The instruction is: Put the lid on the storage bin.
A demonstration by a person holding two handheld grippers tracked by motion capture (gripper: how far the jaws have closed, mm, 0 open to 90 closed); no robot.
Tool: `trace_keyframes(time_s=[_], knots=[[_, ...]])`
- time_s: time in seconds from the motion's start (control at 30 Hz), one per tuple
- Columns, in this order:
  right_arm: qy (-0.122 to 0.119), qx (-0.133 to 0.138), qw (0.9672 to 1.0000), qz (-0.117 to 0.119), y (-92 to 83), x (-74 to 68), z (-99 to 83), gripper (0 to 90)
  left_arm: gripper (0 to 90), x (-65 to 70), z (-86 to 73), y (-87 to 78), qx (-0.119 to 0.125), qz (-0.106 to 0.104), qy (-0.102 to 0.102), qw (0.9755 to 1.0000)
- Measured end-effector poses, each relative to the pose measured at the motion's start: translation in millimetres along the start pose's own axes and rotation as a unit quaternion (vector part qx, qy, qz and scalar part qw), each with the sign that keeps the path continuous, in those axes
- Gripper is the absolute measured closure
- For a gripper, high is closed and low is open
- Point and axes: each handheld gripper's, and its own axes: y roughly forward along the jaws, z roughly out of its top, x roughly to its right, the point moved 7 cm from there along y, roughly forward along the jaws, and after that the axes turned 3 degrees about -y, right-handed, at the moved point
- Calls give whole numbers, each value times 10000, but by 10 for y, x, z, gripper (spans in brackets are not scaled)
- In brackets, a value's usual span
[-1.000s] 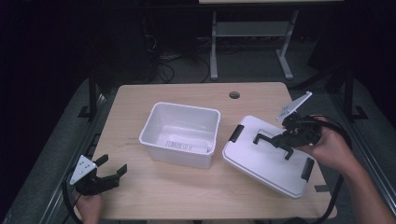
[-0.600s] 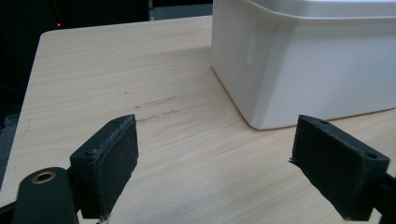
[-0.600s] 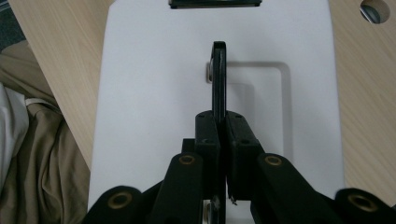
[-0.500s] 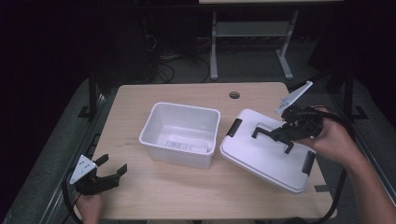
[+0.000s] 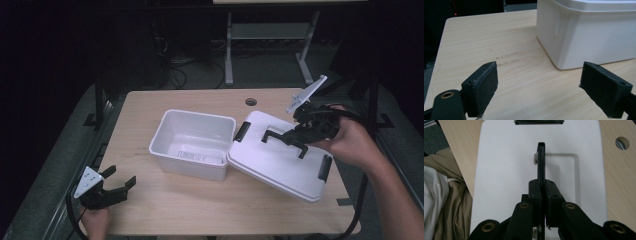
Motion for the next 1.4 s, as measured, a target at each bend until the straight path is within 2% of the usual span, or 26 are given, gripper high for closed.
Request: trace_keyframes(time_s=[0.27,0.8,1.03,1.4], knots=[[-186,20,9998,12,18,-14,259,846,136,-5,8,-7,28,-6,-20,10000],[-546,51,9984,123,60,-133,761,846,136,-10,25,-14,81,-19,-23,10000],[-684,-3,9975,192,164,-181,955,846,136,-8,31,-20,100,-31,-43,9999],[-817,62,9959,395,411,-207,1156,846,136,-12,31,-24,111,-33,-60,9999]])
